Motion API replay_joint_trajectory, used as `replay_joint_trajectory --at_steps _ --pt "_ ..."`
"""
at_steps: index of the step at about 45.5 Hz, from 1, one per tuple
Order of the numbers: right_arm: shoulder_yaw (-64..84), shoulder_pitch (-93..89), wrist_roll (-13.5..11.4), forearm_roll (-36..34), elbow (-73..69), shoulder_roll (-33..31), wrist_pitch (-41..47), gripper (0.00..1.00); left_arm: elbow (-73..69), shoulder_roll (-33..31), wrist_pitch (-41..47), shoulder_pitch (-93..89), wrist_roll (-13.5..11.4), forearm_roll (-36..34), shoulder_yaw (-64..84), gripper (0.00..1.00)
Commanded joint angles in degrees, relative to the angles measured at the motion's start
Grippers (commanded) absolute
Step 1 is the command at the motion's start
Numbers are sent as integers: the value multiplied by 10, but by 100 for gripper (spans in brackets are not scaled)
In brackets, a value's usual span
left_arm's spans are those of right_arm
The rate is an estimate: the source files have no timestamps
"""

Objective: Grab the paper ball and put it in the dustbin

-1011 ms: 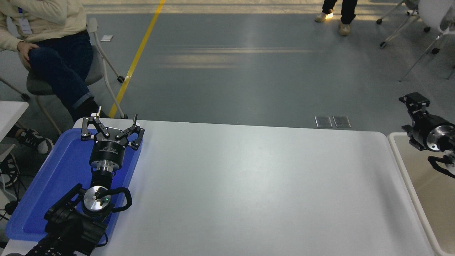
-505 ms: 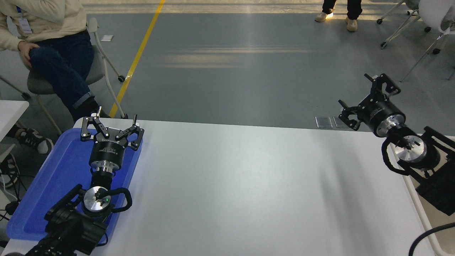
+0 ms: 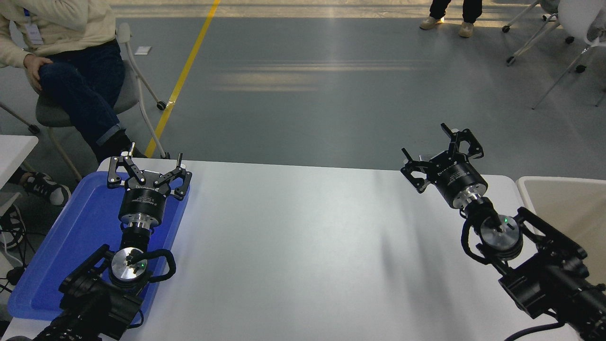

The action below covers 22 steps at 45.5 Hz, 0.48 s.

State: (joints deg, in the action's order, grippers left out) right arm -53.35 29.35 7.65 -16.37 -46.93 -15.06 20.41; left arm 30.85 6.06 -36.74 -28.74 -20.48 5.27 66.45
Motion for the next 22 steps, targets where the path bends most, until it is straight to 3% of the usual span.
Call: replay_joint_trajectory --at_steps 1,22 --pt "-11 -26 -2 -2 57 14 79 100 0 0 -1 0 0 0 0 100" --pt "-4 -34 -6 -9 99 17 119 100 0 0 0 0 0 0 0 100"
